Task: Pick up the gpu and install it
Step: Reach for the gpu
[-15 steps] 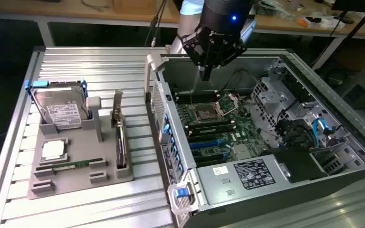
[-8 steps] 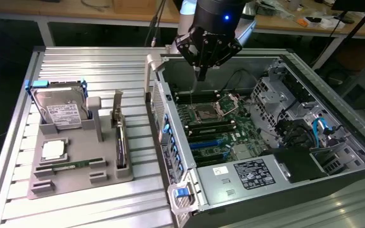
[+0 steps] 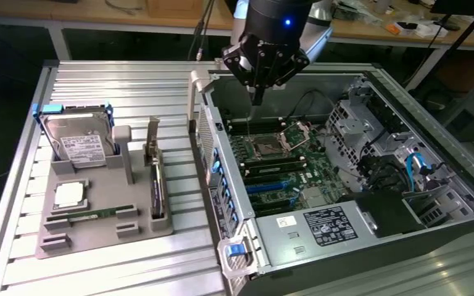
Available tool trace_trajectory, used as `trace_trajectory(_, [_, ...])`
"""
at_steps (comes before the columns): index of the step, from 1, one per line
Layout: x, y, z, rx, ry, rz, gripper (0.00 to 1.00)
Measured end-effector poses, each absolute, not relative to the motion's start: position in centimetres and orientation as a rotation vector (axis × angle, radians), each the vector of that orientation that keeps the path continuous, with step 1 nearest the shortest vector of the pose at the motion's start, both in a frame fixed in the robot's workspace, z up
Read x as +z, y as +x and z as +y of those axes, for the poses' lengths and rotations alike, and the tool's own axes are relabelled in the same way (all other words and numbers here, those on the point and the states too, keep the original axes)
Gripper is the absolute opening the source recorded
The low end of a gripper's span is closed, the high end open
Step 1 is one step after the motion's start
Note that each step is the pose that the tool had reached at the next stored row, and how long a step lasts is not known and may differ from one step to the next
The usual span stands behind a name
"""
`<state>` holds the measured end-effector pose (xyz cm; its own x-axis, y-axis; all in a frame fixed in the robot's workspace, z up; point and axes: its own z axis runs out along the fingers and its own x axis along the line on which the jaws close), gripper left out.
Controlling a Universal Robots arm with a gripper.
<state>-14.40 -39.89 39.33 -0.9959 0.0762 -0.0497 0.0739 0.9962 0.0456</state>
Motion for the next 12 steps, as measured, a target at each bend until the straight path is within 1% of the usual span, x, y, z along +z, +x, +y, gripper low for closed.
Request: trace_trajectory(12, [39.3, -17.9, -39.9, 0.068, 0.116, 3.087, 0.11])
